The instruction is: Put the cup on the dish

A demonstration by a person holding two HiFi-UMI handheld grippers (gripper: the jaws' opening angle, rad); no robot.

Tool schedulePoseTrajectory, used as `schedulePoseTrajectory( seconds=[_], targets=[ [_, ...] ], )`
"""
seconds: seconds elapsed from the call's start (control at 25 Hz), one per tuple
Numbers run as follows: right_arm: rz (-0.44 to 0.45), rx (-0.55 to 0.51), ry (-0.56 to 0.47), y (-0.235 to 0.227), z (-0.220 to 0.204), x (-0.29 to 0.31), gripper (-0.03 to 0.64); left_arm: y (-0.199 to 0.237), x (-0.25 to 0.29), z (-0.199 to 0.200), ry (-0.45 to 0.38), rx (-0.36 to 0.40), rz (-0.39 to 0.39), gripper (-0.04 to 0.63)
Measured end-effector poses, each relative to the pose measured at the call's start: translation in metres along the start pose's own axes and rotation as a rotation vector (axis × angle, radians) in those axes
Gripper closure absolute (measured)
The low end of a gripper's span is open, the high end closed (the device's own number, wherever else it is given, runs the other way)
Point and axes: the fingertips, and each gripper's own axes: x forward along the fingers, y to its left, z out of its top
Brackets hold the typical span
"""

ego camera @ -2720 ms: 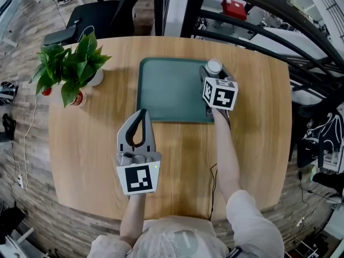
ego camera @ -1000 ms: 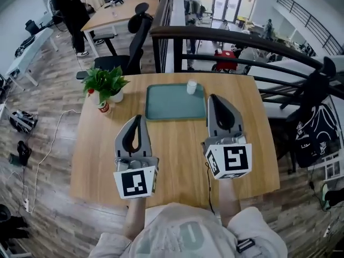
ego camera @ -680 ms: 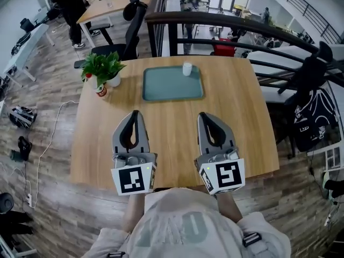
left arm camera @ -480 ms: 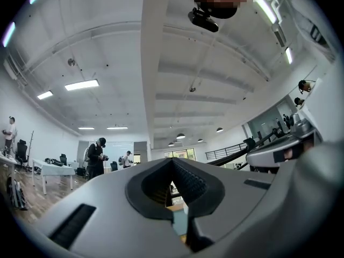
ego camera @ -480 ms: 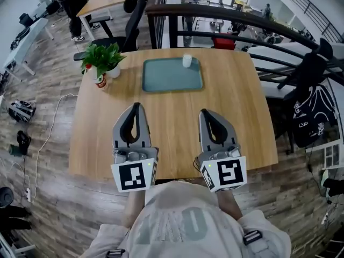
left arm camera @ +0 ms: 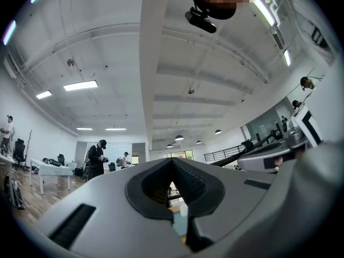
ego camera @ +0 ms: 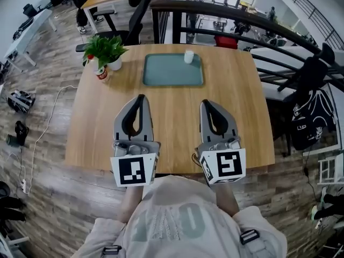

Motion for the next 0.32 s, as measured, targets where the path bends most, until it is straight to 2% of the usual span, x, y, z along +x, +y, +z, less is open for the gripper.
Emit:
schedulePoseTrajectory(
  seconds=[0.32],
  targets=[
    [0.013, 0.025, -0.006, -0.008, 0.0, 0.009, 0.598, -0.003, 0.014, -0.002, -0.008, -0.007, -0.003, 0.589]
  ],
)
